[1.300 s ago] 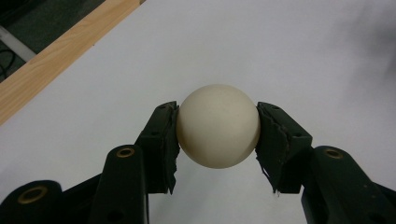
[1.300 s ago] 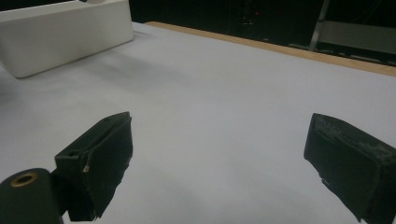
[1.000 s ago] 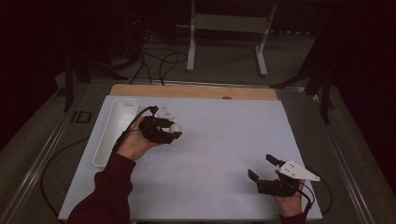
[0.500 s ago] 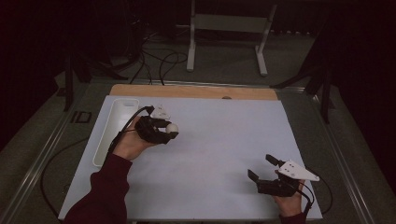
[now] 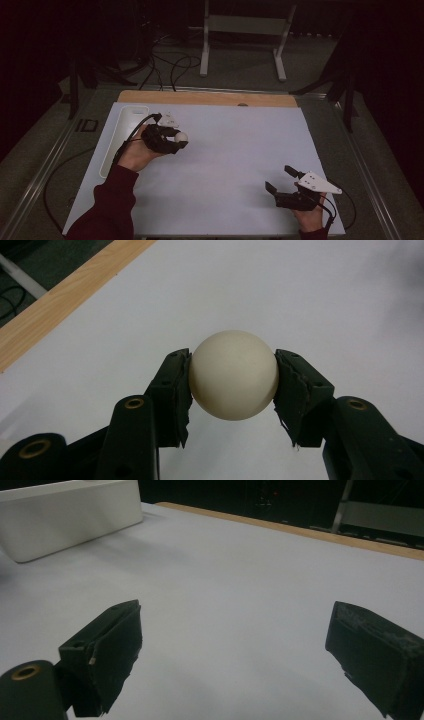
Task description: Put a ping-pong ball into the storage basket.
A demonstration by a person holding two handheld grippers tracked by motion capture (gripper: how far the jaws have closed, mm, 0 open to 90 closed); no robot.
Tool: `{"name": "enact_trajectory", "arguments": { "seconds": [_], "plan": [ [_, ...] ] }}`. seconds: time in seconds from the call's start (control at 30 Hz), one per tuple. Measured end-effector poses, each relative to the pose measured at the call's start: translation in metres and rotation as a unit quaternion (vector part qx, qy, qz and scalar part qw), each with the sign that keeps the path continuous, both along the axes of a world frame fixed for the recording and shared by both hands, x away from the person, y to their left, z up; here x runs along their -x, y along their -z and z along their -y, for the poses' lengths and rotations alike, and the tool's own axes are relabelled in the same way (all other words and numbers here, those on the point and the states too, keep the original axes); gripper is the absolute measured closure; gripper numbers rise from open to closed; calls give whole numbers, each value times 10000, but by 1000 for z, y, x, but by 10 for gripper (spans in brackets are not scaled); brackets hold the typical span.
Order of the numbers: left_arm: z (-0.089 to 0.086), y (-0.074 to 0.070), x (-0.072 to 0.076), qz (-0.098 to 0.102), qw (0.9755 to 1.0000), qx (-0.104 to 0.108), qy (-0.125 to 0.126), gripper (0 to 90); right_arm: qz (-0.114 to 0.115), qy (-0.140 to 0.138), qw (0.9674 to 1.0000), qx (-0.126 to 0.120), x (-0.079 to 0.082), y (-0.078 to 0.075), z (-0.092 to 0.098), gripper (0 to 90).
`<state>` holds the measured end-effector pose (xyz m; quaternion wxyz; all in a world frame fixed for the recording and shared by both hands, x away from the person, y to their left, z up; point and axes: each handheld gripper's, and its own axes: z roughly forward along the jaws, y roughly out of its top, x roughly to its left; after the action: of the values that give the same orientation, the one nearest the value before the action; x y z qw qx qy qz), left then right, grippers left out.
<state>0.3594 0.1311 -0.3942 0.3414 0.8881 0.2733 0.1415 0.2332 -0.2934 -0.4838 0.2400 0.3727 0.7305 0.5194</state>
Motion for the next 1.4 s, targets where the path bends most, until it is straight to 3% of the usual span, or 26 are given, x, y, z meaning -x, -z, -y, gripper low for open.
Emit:
{"name": "enact_trajectory", "arguments": {
  "seconds": [1.4],
  "plan": [
    [-27,-2,2,17,9998,-43,-209,513,-21,43,10000,1,1,1,2,78]
  ]
}}
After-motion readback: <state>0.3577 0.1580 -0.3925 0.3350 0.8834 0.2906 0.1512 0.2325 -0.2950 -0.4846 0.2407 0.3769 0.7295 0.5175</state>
